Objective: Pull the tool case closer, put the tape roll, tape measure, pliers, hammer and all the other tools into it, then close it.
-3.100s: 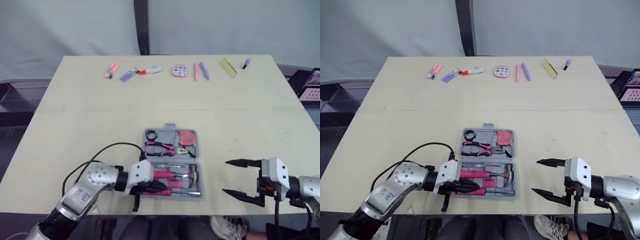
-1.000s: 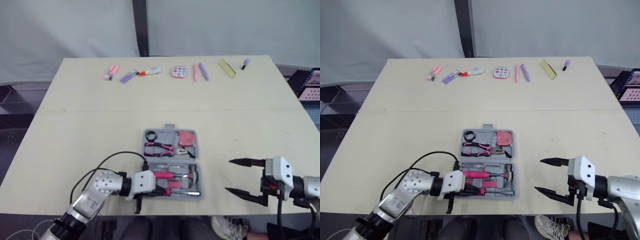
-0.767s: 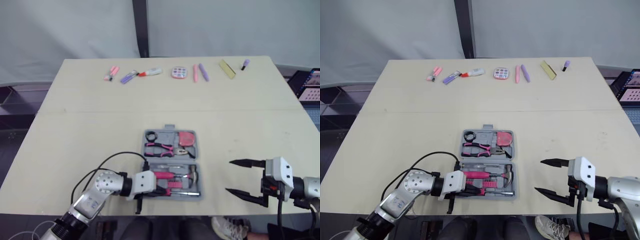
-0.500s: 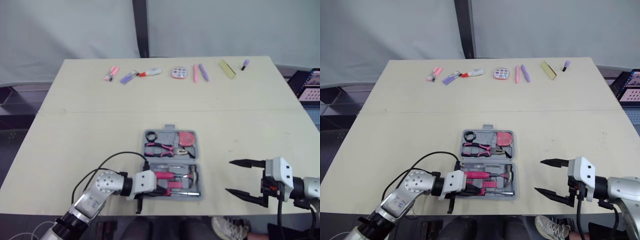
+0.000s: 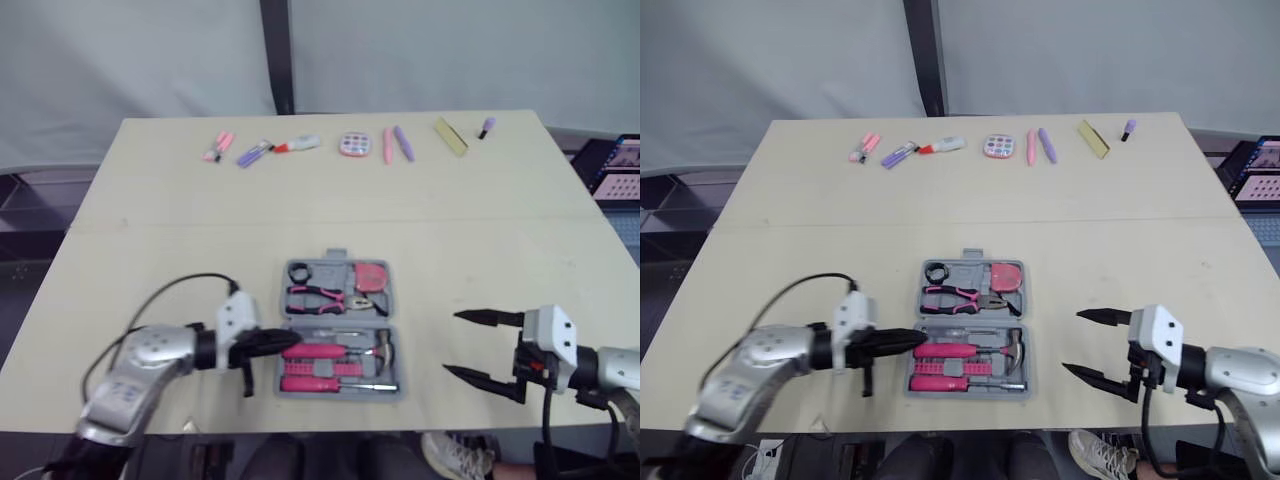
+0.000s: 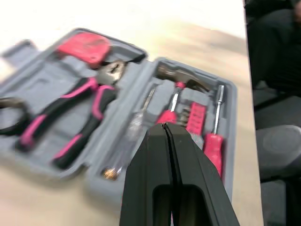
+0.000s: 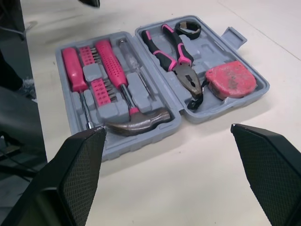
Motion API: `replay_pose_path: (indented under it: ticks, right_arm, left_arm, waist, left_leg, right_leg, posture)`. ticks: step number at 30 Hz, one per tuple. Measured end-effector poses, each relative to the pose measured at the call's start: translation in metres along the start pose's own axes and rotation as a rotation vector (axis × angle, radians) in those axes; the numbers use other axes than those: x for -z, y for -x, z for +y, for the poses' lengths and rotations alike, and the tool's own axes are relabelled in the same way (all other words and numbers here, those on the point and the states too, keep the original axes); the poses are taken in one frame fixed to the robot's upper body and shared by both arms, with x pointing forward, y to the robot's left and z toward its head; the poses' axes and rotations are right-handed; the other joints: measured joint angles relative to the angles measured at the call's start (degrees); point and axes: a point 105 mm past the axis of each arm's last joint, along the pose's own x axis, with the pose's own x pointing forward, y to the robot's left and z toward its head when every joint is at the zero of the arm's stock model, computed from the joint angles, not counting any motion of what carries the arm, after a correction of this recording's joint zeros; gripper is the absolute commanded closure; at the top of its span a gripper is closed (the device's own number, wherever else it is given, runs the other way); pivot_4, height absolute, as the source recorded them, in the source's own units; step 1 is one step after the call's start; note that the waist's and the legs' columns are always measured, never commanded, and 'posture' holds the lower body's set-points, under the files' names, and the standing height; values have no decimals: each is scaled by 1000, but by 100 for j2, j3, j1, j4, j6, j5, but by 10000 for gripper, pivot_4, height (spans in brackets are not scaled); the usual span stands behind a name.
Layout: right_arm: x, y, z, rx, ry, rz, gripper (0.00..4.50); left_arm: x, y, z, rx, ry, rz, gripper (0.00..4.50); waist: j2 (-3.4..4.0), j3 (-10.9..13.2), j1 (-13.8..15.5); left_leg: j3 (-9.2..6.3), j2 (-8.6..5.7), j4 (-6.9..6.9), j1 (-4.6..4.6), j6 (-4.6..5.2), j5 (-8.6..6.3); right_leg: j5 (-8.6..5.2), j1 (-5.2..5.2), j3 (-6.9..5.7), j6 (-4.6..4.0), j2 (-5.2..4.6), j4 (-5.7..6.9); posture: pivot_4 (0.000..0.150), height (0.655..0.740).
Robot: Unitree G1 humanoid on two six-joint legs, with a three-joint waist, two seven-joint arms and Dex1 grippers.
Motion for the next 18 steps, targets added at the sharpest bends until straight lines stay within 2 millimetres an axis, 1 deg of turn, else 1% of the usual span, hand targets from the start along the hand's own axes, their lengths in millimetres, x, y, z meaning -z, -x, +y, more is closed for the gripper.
replay_pose_path:
  ticks: [2, 3, 4, 6, 7, 8, 9, 10, 11, 14, 16, 18]
  right_arm:
    - [2, -3, 1, 0, -10, -3, 0]
    - [2, -4, 2, 1, -16, -8, 0]
    - [3, -6, 4, 6, -30, -12, 0]
    - [9, -7, 9, 12, -63, -6, 0]
    - [12, -8, 12, 10, -78, -3, 0]
    - [14, -9, 14, 9, -87, -3, 0]
    - [15, -10, 16, 5, -91, -2, 0]
    - [15, -11, 17, 3, -90, -2, 0]
    - [16, -12, 20, 1, -90, -2, 0]
    - [21, -10, 27, 5, -103, 10, 0]
    - [24, -10, 30, 9, -117, 12, 0]
    - [24, -10, 29, 12, -110, 9, 0]
  left_arm:
    - [9, 9, -1, -25, 25, 20, 39313]
    - [15, 17, -2, -51, 39, 30, 35938]
    - [22, 28, -2, -96, 52, 39, 31188]
    - [34, 50, 0, -190, 70, 62, 20159]
    - [37, 58, 1, -235, 70, 64, 15016]
    - [38, 63, 1, -262, 68, 63, 10899]
    - [38, 67, 2, -283, 66, 62, 4782]
    - [40, 70, 1, -303, 70, 59, 299]
    - [42, 76, -2, -337, 78, 53, 299]
    - [61, 96, -18, -408, 160, 89, 299]
    - [70, 103, -27, -428, 201, 105, 299]
    - [71, 105, -29, -436, 206, 110, 299]
  waist:
    - [-2, 1, 0]
    - [-3, 1, 0]
    - [-3, 1, 0]
    - [-4, 2, 0]
    - [-4, 2, 1]
    - [-4, 2, 18]
    - [-4, 2, 33]
    - [-4, 2, 34]
    - [-7, 0, 22]
    - [-18, -3, -3]
    - [-20, 2, -1]
    - [-20, 2, 2]
  left_leg:
    - [0, 0, 1, -1, 0, 0]
    - [0, 1, 0, -1, 0, 0]
    - [-2, 1, -3, -1, -1, -1]
    - [-2, 2, -6, -1, -2, -1]
    - [0, 2, -4, -2, -2, -1]
    - [-3, 0, 1, -2, -2, -1]
    - [-6, -1, 7, -2, -2, -1]
    - [-6, -2, 6, -3, -2, -1]
    - [-5, -2, 4, -4, -2, -2]
    - [-2, 3, -16, -3, -2, -5]
    - [2, 4, -12, -3, -2, -4]
    - [2, 4, -3, -2, -3, -4]
  right_leg:
    - [0, 2, 0, 0, 0, -6]
    - [0, 3, 0, 0, 0, -8]
    - [0, 2, -1, 0, 0, -9]
    - [0, 2, -2, 0, 0, -18]
    - [0, 3, -1, 0, -1, -22]
    - [0, 7, -1, 0, -3, -34]
    - [0, 12, -1, 0, -5, -41]
    - [0, 18, 1, 0, -5, -55]
    - [0, 18, 2, 0, -4, -61]
    - [0, 13, -2, 0, -1, -70]
    - [0, 14, -1, 0, -1, -72]
    - [0, 20, 1, 0, -1, -72]
  posture:
    - [1500, 7400]
    - [1500, 7400]
    - [1500, 7400]
    - [1500, 7400]
    - [1500, 7400]
    - [1500, 7400]
    - [1500, 7400]
    - [1500, 7400]
    - [1500, 7400]
    - [1500, 7400]
    - [1500, 7400]
    - [1500, 7400]
